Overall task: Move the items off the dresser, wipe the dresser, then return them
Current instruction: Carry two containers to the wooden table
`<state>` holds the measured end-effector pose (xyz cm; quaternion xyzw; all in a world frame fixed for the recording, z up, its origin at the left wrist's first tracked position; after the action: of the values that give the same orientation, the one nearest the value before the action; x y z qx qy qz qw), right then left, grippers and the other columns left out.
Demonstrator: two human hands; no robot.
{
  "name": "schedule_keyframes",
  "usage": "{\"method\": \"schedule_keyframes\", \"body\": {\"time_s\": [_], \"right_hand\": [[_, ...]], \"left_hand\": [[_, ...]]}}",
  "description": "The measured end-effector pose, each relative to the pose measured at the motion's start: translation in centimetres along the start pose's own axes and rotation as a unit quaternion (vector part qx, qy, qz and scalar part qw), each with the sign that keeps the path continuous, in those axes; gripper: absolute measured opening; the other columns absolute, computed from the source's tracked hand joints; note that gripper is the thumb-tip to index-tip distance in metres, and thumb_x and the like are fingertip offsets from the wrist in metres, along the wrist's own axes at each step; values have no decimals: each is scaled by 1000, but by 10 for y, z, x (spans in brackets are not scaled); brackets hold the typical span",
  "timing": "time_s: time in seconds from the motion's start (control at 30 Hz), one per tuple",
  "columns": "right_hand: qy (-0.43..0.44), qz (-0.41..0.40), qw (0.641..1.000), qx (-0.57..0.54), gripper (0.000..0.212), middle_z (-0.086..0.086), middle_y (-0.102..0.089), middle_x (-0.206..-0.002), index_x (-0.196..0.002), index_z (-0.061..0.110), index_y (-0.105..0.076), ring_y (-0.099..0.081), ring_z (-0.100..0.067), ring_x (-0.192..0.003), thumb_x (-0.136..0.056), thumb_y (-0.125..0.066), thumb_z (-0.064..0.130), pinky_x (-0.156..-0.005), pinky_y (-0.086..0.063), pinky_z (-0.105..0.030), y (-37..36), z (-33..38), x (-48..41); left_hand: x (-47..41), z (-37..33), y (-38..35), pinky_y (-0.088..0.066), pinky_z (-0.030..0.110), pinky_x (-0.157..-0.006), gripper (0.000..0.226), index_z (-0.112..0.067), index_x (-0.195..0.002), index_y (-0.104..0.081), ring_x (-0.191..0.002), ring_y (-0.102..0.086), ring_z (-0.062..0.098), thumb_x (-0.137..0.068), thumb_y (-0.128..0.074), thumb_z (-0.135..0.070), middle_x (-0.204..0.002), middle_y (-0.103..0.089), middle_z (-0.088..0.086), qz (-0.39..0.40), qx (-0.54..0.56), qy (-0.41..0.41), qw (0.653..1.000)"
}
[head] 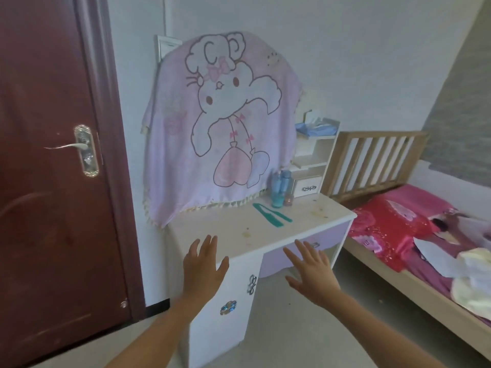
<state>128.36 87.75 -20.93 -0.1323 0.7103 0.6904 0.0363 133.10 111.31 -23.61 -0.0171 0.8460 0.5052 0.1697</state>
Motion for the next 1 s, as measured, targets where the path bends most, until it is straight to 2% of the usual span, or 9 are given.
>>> {"method": "schedule_keyframes", "body": {"time_s": [0.17, 0.27, 0.33, 0.47, 0.53, 0.63, 0.7, 0.83, 1.0], "right_hand": [[-58, 66, 996, 15, 66, -5, 1, -157, -147, 30, -12, 1, -27, -145, -92, -45, 45, -116, -4, -45, -15, -33, -42], [-88, 99, 991, 5, 72, -17, -44, -140, -135, 23, -41, -42, -36, -130, -73, -63, 50, -100, -37, -51, -40, -61, -48], [-115, 96, 988, 24, 82, -4, -67, -106, -115, 27, -48, -67, -24, -98, -45, -76, 59, -73, -55, -37, -57, -82, -44], [-151, 110, 982, 6, 92, 3, -69, -98, -111, 31, -46, -70, -17, -88, -30, -82, 59, -64, -56, -29, -84, -136, -47], [-154, 114, 981, 10, 82, -5, -65, -111, -117, 27, -50, -66, -26, -101, -46, -81, 54, -75, -54, -39, -87, -168, -57], [-163, 100, 981, -45, 63, -4, -28, -147, -142, 24, -29, -22, -24, -140, -87, -54, 40, -111, -22, -38, -86, -213, -86], [-157, 94, 981, -67, 63, 0, -15, -153, -146, 28, -14, -8, -17, -143, -92, -45, 40, -114, -12, -32, -94, -245, -105], [-117, 99, 984, -91, 64, 0, -6, -156, -146, 30, -11, -4, -17, -144, -92, -45, 39, -116, -10, -34, -113, -297, -140], [-103, 160, 977, -98, 68, -1, -1, -157, -147, 29, -6, -2, -20, -144, -93, -46, 37, -115, -12, -36, -140, -340, -185]], "left_hand": [[-62, -7, -37, -49, 54, -84, 56, -5, -121, -59, -115, -55, 42, -78, -47, -40, -122, -62, 13, 9, 12, -16, 1000], [-86, -16, -76, -56, 46, -61, 52, -5, -106, -66, -91, -67, 38, -75, -45, -41, -103, -71, 10, 61, -11, -26, 998], [-97, -25, -105, -56, 43, -57, 49, -4, -103, -67, -85, -68, 38, -69, -54, -38, -98, -72, 9, 78, -7, -44, 996], [-129, -60, -154, -53, 50, -73, 48, -3, -115, -62, -103, -61, 42, -77, -61, -31, -113, -67, 13, 95, 20, -80, 992], [-153, -84, -171, -48, 52, -86, 53, -2, -125, -56, -116, -52, 43, -78, -68, -24, -125, -60, 14, 91, 44, -69, 993], [-195, -118, -201, -54, 49, -68, 63, 0, -112, -63, -98, -63, 43, -56, -86, -18, -108, -69, 15, 72, 18, -86, 994], [-221, -138, -219, -56, 45, -59, 66, -1, -105, -64, -89, -66, 41, -47, -90, -18, -99, -71, 14, 62, 3, -80, 995], [-257, -170, -250, -51, 50, -81, 54, -2, -119, -57, -112, -54, 45, -70, -77, -16, -117, -64, 16, 48, 37, -26, 998], [-282, -178, -287, -55, 47, -60, 62, -4, -105, -61, -89, -65, 43, -50, -89, -12, -98, -71, 13, 46, 9, -8, 999]]}}
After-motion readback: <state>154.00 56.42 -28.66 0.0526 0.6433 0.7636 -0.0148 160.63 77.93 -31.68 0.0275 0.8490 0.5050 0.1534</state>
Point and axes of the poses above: each hand's wrist, its own x-axis away from the middle knuckle, its own y-axis out of the back of the hand, z = x × y, the point moved 3 cm from there along -x, towards the middle knuckle
